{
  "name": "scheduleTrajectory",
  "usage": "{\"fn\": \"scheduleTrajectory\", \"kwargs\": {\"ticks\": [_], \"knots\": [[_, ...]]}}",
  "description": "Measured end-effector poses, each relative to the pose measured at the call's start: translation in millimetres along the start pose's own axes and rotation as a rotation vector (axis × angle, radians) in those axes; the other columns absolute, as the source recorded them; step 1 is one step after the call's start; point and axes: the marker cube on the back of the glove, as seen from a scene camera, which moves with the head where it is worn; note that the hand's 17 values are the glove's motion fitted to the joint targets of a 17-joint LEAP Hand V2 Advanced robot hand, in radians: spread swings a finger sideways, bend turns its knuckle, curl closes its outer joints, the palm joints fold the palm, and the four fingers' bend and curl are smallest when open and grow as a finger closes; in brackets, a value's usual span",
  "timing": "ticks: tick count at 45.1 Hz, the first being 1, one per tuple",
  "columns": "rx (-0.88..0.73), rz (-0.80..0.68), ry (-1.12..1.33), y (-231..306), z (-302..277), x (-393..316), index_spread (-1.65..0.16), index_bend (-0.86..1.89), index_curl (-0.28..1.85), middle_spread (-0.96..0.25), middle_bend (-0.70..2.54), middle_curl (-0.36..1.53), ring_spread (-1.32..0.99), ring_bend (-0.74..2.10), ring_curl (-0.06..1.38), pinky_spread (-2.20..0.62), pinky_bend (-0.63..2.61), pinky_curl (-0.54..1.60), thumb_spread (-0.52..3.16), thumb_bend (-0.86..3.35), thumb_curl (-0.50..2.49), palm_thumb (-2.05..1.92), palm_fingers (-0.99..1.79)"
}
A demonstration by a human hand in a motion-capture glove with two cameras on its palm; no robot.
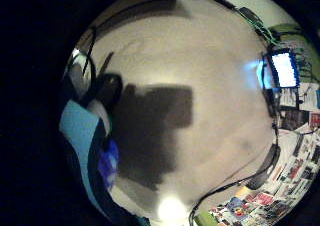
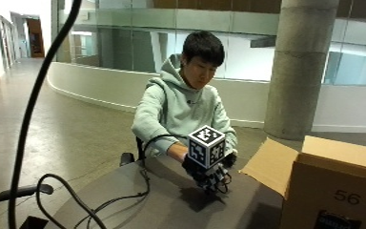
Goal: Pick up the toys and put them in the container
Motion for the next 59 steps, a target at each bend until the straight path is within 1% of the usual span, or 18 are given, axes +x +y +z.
{"fn": "scheduleTrajectory", "kwargs": {"ticks": [2,6,13,19,27,30,36,39,41,42,43,44,45,46,47,48,52,59], "knots": [[-0.011,-0.021,-0.016,8,-5,-10,-0.24,0.42,0.31,-0.15,0.69,0.49,-0.27,1.02,0.51,-0.31,0.85,0.37,1.05,0.32,0.57,0.72,1.28],[-0.018,-0.055,-0.022,19,-29,-30,-0.26,0.55,0.38,-0.19,0.83,0.57,-0.32,1.11,0.56,-0.34,0.93,0.41,0.98,0.35,0.63,0.74,1.25],[0.033,-0.091,0.024,14,-124,-55,-0.28,0.77,0.5,-0.24,1.03,0.7,-0.38,1.26,0.64,-0.39,1.02,0.47,0.86,0.37,0.72,0.73,1.14],[0.149,-0.077,0.06,0,-191,-87,-0.28,0.9,0.61,-0.26,1.12,0.79,-0.41,1.33,0.69,-0.41,1.08,0.52,0.77,0.39,0.79,0.7,1.05],[0.276,-0.043,0.031,-53,-259,-123,-0.28,1.0,0.75,-0.27,1.2,0.88,-0.42,1.41,0.75,-0.41,1.16,0.58,0.65,0.42,0.89,0.67,0.94],[0.341,-0.043,0.024,-68,-271,-136,-0.28,1.02,0.79,-0.28,1.23,0.91,-0.43,1.44,0.77,-0.42,1.18,0.6,0.61,0.43,0.93,0.66,0.91],[0.547,-0.039,-0.025,-111,-286,-142,-0.28,1.06,0.87,-0.29,1.27,0.97,-0.43,1.48,0.79,-0.42,1.22,0.63,0.54,0.46,0.99,0.62,0.85],[0.572,-0.016,-0.048,-133,-282,-141,-0.28,1.01,0.9,-0.29,1.23,0.98,-0.43,1.51,0.81,-0.42,1.29,0.65,0.54,0.44,1.01,0.58,0.75],[0.522,-0.003,-0.054,-146,-275,-138,-0.27,0.94,0.92,-0.29,1.17,0.97,-0.42,1.43,0.8,-0.4,1.29,0.65,0.55,0.37,1.0,0.52,0.5],[0.481,0.003,-0.054,-152,-271,-137,-0.26,0.93,0.94,-0.29,1.16,0.98,-0.41,1.44,0.8,-0.4,1.31,0.66,0.55,0.37,1.0,0.52,0.48],[0.435,0.011,-0.054,-156,-266,-136,-0.25,0.73,0.88,-0.28,1.05,0.94,-0.4,1.4,0.78,-0.38,1.34,0.65,0.62,0.35,0.98,0.5,0.2],[0.391,0.02,-0.052,-160,-262,-136,-0.25,0.66,0.87,-0.25,0.93,0.9,-0.38,1.26,0.76,-0.32,1.26,0.65,0.75,0.31,0.93,0.4,-0.27],[0.355,0.029,-0.05,-162,-258,-136,-0.25,0.62,0.86,-0.23,0.86,0.87,-0.35,1.19,0.76,-0.29,1.26,0.67,0.8,0.29,0.91,0.37,-0.4],[0.33,0.034,-0.047,-164,-255,-136,-0.27,0.53,0.81,-0.19,0.71,0.81,-0.29,0.97,0.71,-0.24,1.23,0.65,0.83,0.21,0.85,0.26,-0.78],[0.315,0.036,-0.043,-166,-252,-137,-0.27,0.47,0.77,-0.17,0.62,0.78,-0.26,0.85,0.67,-0.21,1.21,0.63,0.86,0.17,0.83,0.22,-0.83],[0.307,0.034,-0.04,-167,-249,-137,-0.28,0.42,0.73,-0.15,0.54,0.74,-0.23,0.75,0.64,-0.18,1.17,0.6,0.88,0.15,0.8,0.18,-0.81],[0.298,0.021,-0.034,-165,-244,-138,-0.29,0.24,0.61,-0.09,0.31,0.64,-0.16,0.46,0.5,-0.1,1.03,0.52,0.97,0.09,0.72,0.14,-0.65],[0.276,0.007,-0.018,-149,-247,-137,-0.29,0.09,0.48,-0.03,0.1,0.51,-0.08,0.19,0.38,-0.02,0.84,0.43,1.08,0.04,0.62,0.13,-0.45]]}}
